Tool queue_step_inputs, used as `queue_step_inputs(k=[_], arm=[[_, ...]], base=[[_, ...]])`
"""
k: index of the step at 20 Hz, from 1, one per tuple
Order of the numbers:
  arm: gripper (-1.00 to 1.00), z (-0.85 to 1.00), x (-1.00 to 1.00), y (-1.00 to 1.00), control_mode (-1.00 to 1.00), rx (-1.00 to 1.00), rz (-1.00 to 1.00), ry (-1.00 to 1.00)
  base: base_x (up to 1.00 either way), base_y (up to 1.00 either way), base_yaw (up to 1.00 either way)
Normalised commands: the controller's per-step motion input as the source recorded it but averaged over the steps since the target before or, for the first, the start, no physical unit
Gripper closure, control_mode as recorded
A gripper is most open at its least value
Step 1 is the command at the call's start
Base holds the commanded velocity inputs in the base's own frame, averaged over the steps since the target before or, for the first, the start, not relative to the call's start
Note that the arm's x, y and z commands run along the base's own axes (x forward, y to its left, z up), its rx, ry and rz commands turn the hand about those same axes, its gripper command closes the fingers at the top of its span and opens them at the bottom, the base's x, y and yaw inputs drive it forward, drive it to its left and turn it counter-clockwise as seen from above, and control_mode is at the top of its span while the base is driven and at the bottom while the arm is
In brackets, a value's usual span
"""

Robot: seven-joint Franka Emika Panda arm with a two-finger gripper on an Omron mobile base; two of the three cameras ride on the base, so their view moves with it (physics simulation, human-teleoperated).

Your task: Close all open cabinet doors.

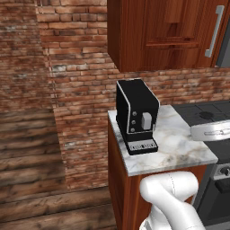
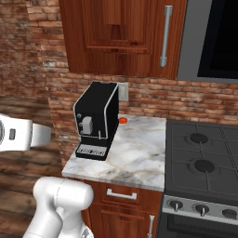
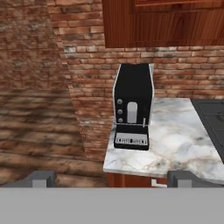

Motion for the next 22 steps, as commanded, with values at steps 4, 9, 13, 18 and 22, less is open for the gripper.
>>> queue_step_inputs(k=[4, 9, 13, 18, 22], arm=[[-1.00, 0.05, 0.00, -0.02, -1.00, 0.02, 0.00, 0.00], [-1.00, 0.08, 0.00, -0.04, -1.00, 0.05, 0.00, 0.00], [-1.00, 0.03, 0.00, -0.01, -1.00, 0.03, 0.00, 0.00], [-1.00, 0.00, 0.00, -0.01, -1.00, 0.02, 0.00, 0.00], [-1.00, 0.04, 0.00, 0.00, -1.00, 0.03, 0.00, -0.02]], base=[[0.00, 0.00, 0.00], [0.00, 0.00, 0.00], [0.00, 0.00, 0.00], [0.00, 0.00, 0.00], [0.00, 0.00, 0.00]])
